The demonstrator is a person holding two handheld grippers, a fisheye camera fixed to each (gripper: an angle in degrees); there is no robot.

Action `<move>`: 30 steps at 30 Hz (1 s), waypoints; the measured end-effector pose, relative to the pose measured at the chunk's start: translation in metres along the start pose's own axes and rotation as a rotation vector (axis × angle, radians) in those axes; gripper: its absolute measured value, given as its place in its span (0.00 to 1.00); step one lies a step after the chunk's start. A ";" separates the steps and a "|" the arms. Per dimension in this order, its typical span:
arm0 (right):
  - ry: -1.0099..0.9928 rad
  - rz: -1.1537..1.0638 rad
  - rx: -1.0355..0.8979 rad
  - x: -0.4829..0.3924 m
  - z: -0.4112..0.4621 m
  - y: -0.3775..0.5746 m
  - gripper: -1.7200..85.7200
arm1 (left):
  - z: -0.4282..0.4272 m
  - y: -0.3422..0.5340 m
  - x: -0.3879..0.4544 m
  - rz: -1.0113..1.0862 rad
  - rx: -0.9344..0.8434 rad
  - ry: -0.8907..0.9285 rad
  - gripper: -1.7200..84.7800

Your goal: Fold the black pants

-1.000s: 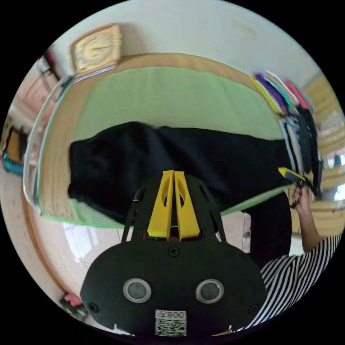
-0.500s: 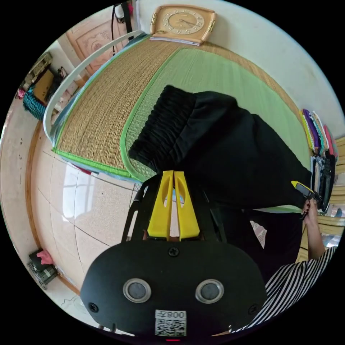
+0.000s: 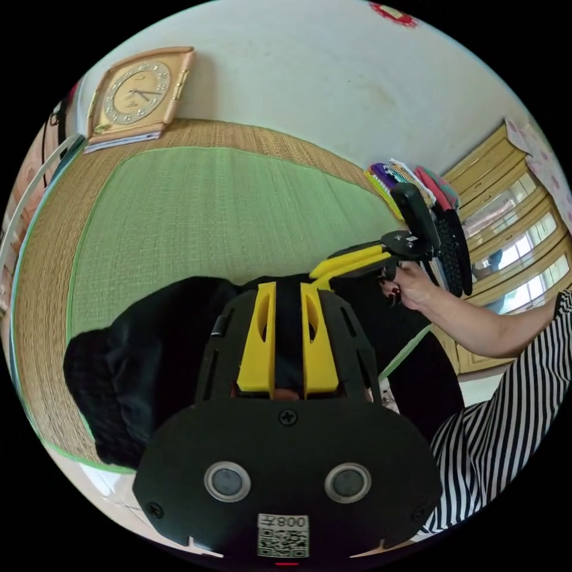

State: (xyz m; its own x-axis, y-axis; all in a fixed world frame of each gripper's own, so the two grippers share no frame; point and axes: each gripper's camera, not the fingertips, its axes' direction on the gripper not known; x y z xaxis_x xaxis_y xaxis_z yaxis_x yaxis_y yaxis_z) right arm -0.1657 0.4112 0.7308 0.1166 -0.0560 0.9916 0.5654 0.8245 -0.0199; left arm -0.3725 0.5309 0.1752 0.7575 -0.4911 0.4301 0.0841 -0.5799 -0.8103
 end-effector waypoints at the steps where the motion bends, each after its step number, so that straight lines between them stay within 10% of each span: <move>1: 0.001 -0.022 -0.012 0.001 0.010 0.006 0.10 | 0.003 -0.008 0.003 0.010 -0.035 -0.020 0.10; 18: 0.113 -0.105 0.130 0.021 0.058 0.084 0.03 | -0.028 -0.027 0.051 0.145 -0.314 -0.013 0.09; 30: 0.119 -0.011 0.338 0.094 -0.030 0.119 0.06 | -0.141 -0.011 0.084 0.086 0.058 0.063 0.02</move>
State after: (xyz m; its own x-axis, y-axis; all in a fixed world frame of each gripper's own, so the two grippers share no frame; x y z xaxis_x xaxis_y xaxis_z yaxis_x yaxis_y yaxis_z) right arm -0.0626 0.4871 0.8173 0.2173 -0.1141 0.9694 0.2670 0.9622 0.0534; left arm -0.4008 0.4043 0.2767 0.7214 -0.5784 0.3809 0.0595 -0.4962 -0.8662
